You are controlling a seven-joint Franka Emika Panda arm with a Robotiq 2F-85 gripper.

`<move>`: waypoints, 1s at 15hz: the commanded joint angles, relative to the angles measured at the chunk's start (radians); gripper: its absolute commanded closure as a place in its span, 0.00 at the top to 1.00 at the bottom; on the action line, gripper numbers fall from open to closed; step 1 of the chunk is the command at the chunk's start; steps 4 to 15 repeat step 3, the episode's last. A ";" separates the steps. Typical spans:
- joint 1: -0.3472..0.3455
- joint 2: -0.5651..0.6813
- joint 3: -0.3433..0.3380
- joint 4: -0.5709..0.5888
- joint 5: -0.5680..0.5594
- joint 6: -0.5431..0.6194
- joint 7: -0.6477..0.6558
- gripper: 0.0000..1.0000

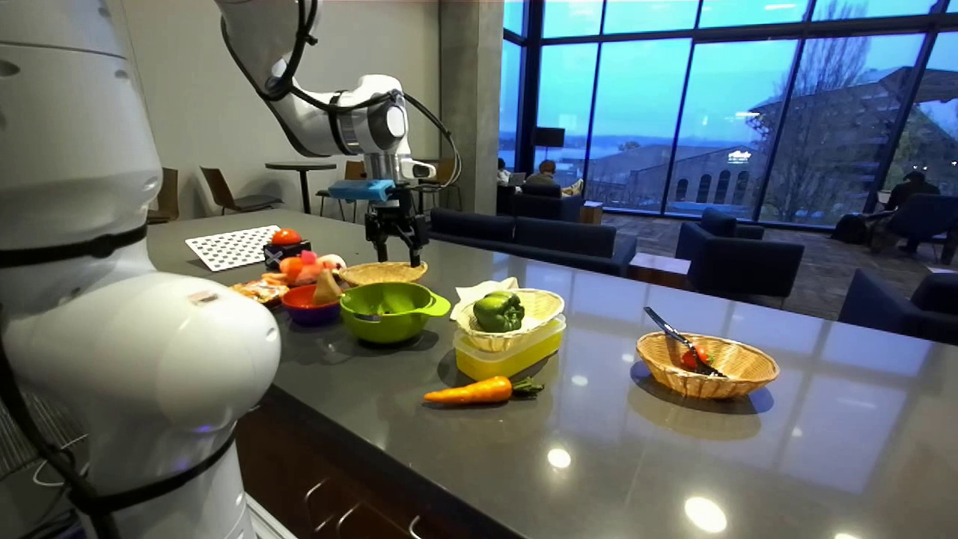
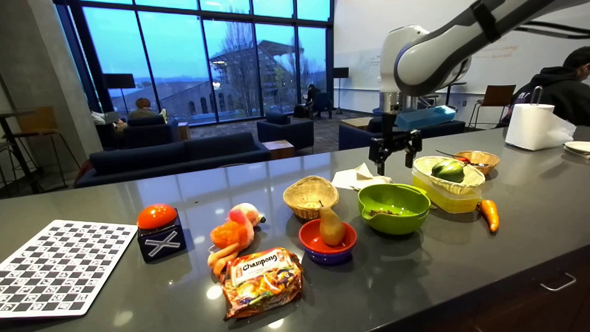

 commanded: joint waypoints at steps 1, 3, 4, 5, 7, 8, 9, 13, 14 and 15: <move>-0.027 -0.079 0.031 -0.082 0.021 0.052 0.010 1.00; -0.031 -0.092 0.038 -0.098 0.025 0.072 0.009 1.00; -0.031 -0.092 0.038 -0.098 0.025 0.072 0.009 1.00; -0.031 -0.092 0.038 -0.098 0.025 0.072 0.009 1.00; -0.031 -0.092 0.038 -0.098 0.025 0.072 0.009 1.00; -0.031 -0.092 0.038 -0.098 0.025 0.072 0.009 1.00; -0.031 -0.092 0.038 -0.098 0.025 0.072 0.009 1.00; -0.031 -0.092 0.038 -0.098 0.025 0.072 0.009 1.00; -0.031 -0.092 0.038 -0.098 0.025 0.072 0.009 1.00; -0.031 -0.092 0.038 -0.098 0.025 0.072 0.009 1.00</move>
